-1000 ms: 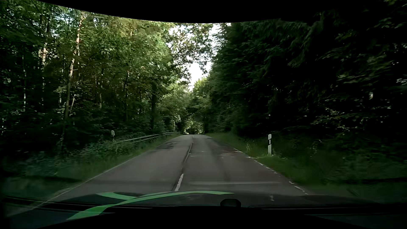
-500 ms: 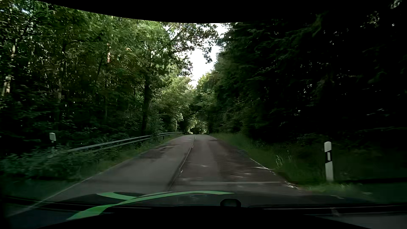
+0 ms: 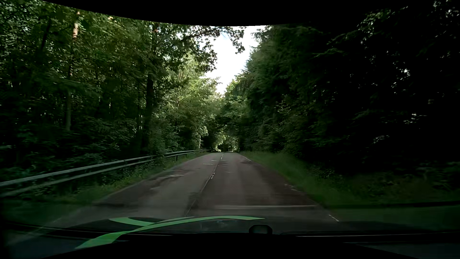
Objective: Follow the waypoints while adhering to traffic rules and regulations
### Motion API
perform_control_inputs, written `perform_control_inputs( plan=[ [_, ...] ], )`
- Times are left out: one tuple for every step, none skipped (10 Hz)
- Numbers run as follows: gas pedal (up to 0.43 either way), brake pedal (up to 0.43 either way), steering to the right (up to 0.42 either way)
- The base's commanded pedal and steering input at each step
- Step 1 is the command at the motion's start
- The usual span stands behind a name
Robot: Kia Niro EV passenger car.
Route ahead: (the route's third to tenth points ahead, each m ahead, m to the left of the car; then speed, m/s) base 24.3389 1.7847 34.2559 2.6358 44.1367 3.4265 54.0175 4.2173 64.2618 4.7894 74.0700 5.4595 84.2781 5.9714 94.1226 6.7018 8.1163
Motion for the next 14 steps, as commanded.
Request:
perform_control_inputs(
  plan=[
    [0.13, 0.0, -0.016],
    [0.13, 0.0, -0.016],
    [0.13, 0.0, -0.016],
    [0.13, 0.0, -0.016],
    [0.13, 0.0, -0.016],
    [0.13, 0.0, -0.016],
    [0.13, 0.0, -0.015],
    [0.13, 0.0, -0.015],
    [0.13, 0.0, -0.015],
    [0.11, 0.0, -0.014],
    [0.11, 0.0, -0.013],
    [0.11, 0.0, -0.013],
    [0.079, 0.0, -0.013],
    [0.047, 0.0, -0.015]
  ],
)
